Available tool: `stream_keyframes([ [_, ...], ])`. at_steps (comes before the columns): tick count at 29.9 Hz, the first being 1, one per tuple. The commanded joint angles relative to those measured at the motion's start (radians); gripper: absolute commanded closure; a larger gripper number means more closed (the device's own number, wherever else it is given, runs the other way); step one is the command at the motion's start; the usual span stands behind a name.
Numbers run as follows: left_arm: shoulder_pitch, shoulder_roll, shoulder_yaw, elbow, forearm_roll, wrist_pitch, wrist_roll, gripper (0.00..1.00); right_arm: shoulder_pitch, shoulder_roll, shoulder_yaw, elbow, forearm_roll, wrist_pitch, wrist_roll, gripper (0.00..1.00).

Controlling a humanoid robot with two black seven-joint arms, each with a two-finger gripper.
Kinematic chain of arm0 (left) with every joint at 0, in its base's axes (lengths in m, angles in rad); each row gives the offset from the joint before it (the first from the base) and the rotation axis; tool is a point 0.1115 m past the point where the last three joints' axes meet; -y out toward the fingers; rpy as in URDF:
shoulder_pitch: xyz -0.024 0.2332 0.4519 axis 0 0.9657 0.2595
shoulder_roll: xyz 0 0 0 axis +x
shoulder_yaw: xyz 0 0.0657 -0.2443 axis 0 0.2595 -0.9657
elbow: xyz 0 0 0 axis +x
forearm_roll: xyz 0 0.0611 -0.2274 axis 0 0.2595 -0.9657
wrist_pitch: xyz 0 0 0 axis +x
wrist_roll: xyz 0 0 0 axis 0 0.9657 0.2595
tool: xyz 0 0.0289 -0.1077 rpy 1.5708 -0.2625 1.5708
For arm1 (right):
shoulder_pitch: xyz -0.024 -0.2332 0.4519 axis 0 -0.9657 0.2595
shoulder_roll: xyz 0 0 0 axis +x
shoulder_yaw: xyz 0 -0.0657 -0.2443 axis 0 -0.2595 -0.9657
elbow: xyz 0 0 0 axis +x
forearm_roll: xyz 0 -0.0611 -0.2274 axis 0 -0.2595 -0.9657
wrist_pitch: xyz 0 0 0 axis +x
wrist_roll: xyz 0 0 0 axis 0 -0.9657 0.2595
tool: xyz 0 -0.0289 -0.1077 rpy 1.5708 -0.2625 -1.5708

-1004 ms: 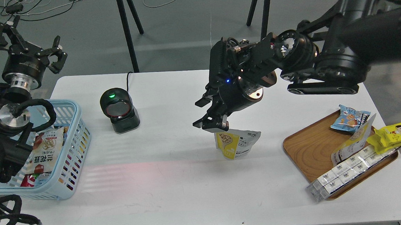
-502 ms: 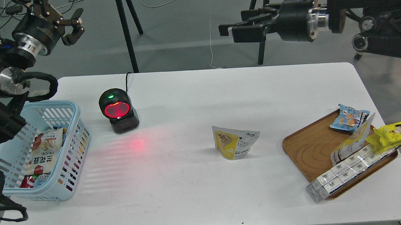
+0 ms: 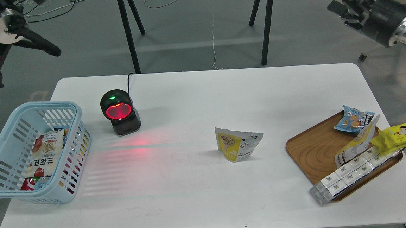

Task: Scan snack and place in basket
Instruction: 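Reach the left gripper over to the standing yellow pouch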

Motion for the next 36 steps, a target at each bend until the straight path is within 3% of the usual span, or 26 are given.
stream_keyframes([
  [1, -0.035, -0.017, -0.003, -0.127, 0.233, 0.001, -0.004, 0.22, -0.099, -0.017, 0.026, -0.050, 0.179, 0.098, 0.000, 0.03],
  [9, -0.096, -0.106, 0.017, -0.260, 0.610, 0.001, -0.048, 0.23, -0.220, -0.010, 0.026, -0.177, 0.607, 0.346, 0.000, 0.03],
  [14, -0.130, -0.232, 0.141, -0.294, 0.897, 0.001, -0.067, 0.23, -0.304, 0.013, 0.043, -0.240, 0.857, 0.448, 0.000, 0.03],
  [19, -0.144, -0.305, 0.260, -0.293, 1.195, 0.001, -0.081, 0.23, -0.448, 0.061, 0.127, -0.289, 0.988, 0.453, 0.000, 0.03],
  [24, -0.144, -0.350, 0.383, -0.290, 1.425, 0.001, -0.136, 0.23, -0.623, 0.078, 0.283, -0.295, 0.994, 0.453, 0.000, 0.02],
  [36, -0.132, -0.413, 0.670, -0.257, 1.455, 0.001, -0.145, 0.28, -0.729, 0.167, 0.429, -0.305, 0.995, 0.453, 0.000, 0.02],
])
